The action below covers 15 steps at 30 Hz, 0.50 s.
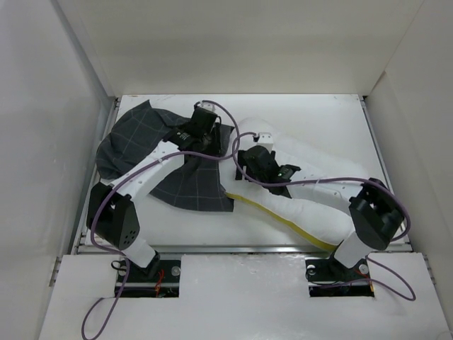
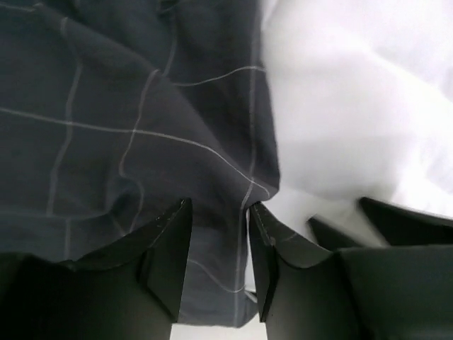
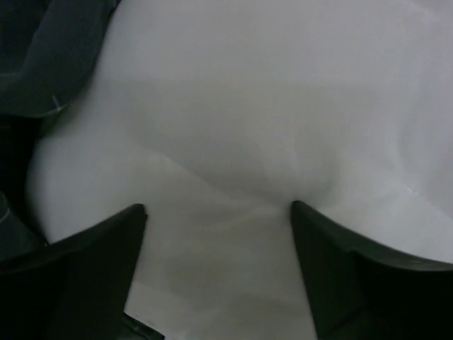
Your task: Put the pillow into the pillowcase
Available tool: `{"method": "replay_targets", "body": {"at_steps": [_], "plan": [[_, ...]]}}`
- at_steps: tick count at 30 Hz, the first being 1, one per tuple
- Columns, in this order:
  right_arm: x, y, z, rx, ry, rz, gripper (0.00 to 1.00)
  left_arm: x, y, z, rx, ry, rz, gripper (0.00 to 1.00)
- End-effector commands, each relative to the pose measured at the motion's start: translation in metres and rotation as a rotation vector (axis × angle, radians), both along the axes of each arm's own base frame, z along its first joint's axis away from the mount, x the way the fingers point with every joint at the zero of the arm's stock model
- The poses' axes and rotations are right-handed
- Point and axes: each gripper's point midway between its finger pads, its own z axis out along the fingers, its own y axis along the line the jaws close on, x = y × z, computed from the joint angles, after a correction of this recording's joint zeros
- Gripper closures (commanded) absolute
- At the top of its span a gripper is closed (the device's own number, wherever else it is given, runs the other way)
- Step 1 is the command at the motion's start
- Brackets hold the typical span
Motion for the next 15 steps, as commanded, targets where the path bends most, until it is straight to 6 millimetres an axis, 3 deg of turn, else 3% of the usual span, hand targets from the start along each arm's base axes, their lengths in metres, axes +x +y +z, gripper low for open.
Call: {"method": "replay_targets", "body": {"at_steps": [1,3,5,9,10,11,12,15], "plan": [[-0.004,0.018,0.044,0.083,-0.11,0.127,0.0,-0.009,0.024,0.014,0.018,-0.019,0.098,0.48],[-0.004,0.012,0.072,0.089,-0.182,0.129,0.0,-0.004,0.029,0.025,0.027,-0.055,0.125,0.23],[0.013,-0.006,0.096,0.094,-0.229,0.08,0.0,0.0,0.029,0.035,0.031,-0.083,0.125,0.0],[0.051,-0.047,0.118,0.136,-0.246,0.022,0.0,0.021,0.022,0.05,0.072,-0.132,0.082,0.0],[0.062,-0.055,0.113,0.104,-0.242,0.029,0.0,0.028,0.016,0.042,0.09,-0.115,0.061,0.0],[0.07,-0.061,0.113,0.094,-0.243,0.04,0.0,0.039,0.009,0.054,0.1,-0.155,0.016,0.0],[0.084,-0.072,0.12,0.097,-0.252,0.039,0.0,0.046,0.004,0.053,0.11,-0.157,-0.006,0.0],[0.111,-0.078,0.105,0.03,-0.254,0.137,0.0,0.061,-0.019,0.037,0.134,-0.12,-0.118,0.0]]}}
